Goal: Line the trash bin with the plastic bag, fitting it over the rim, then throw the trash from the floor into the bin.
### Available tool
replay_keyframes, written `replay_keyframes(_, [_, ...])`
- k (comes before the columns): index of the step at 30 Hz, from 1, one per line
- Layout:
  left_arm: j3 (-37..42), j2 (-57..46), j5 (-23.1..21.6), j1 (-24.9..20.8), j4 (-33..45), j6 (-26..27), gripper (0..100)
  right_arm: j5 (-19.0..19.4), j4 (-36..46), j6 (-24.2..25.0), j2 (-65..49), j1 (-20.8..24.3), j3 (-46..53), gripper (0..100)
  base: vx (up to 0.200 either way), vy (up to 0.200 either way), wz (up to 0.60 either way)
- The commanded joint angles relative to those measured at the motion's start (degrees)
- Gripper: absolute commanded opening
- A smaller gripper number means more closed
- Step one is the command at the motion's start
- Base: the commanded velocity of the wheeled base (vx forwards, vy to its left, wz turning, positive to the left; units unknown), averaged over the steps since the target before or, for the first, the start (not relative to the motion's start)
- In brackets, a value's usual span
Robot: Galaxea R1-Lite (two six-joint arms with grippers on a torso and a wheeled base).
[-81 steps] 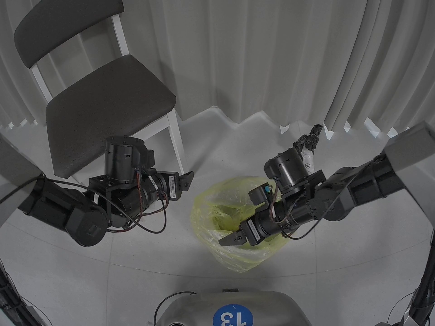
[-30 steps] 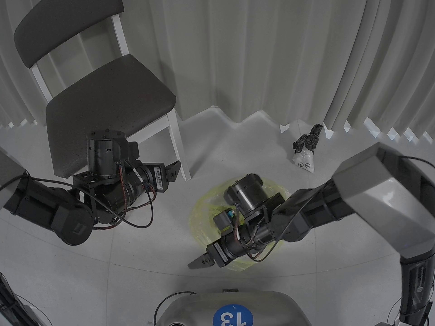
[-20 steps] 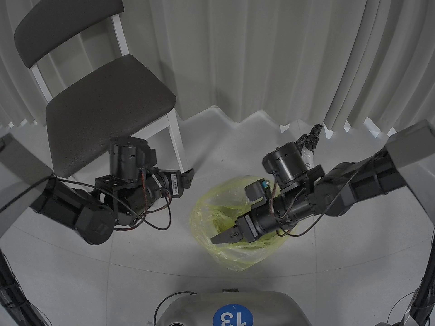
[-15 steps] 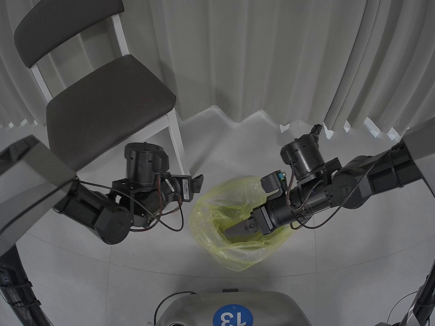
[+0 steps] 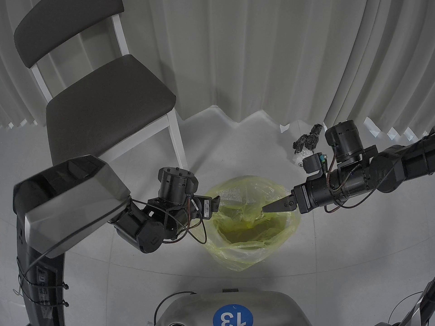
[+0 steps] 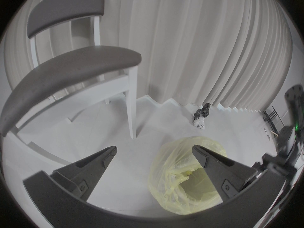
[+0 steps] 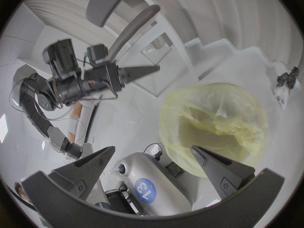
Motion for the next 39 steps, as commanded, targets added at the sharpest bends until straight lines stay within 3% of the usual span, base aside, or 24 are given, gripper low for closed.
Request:
replay_keyframes(1, [-0.87, 3.43, 0.05, 0.6, -0.28, -0.07, 100, 0.07, -0.05, -0.25, -1.22, -2.03, 0.49, 100, 0.0, 0.0, 0.0])
replay_keyframes(14, [-0.7, 4.75, 0.32, 4.12, -2.48, -0.25, 100, 0.07, -0.58, -0.34, -0.08, -3.27, 0.49, 100, 0.0, 0.0, 0.0])
replay_keyframes(30, [-0.26, 4.84, -0.39, 3.86, -5.65, -0.69, 100, 0.07, -0.58, -0.34, 0.71, -3.44, 1.02, 100, 0.0, 0.0, 0.0])
replay_keyframes(39, [0.18, -1.93, -0.39, 2.36, -4.94, -1.04, 100, 0.07, -0.14, -0.34, -0.08, -3.35, 0.93, 100, 0.0, 0.0, 0.0])
